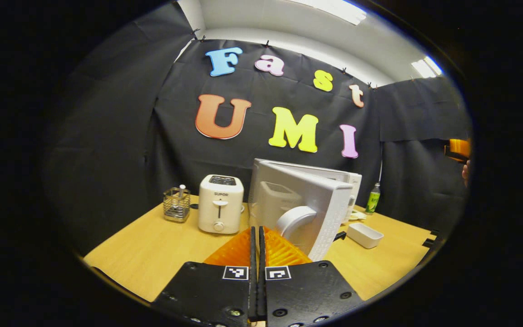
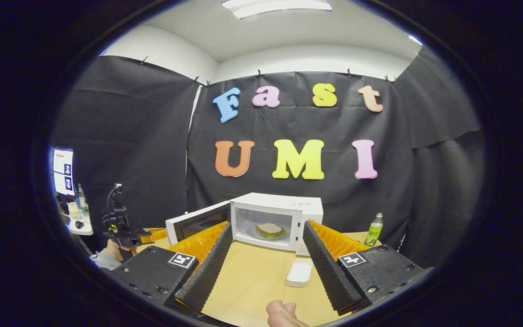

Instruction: Open the microwave oven with the left hand, put the food in, and close the microwave oven.

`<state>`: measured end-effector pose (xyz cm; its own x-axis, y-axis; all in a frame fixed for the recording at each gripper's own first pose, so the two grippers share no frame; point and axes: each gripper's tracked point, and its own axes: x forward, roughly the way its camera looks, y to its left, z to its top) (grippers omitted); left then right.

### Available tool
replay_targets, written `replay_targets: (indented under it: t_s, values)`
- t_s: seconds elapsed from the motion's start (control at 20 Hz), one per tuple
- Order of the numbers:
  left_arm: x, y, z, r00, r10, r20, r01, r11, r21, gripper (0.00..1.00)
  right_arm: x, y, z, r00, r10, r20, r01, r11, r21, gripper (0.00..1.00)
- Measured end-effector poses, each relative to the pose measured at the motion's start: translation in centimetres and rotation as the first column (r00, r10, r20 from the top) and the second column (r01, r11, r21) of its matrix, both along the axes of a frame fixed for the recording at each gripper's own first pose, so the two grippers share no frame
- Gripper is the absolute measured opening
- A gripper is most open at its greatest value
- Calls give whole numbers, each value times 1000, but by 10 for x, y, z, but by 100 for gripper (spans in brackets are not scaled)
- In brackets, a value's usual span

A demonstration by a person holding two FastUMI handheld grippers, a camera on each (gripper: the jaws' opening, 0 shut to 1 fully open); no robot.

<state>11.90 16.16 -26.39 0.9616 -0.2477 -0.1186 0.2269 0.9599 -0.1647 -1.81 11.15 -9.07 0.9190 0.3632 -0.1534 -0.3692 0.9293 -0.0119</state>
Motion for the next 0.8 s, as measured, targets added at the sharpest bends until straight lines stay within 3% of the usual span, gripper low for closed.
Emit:
replay_targets:
  t_s: [0.35, 0.8]
  values:
    - [25, -83, -7, 994, -111, 2, 111, 994, -5, 0, 1, -28, -5, 1000, -15, -4, 15, 999, 30, 92]
    - [81, -161, -21, 992, -125, -8, 125, 991, -43, 0, 38, -62, -35, 1000, -2, -5, 2, 994, 111, 92]
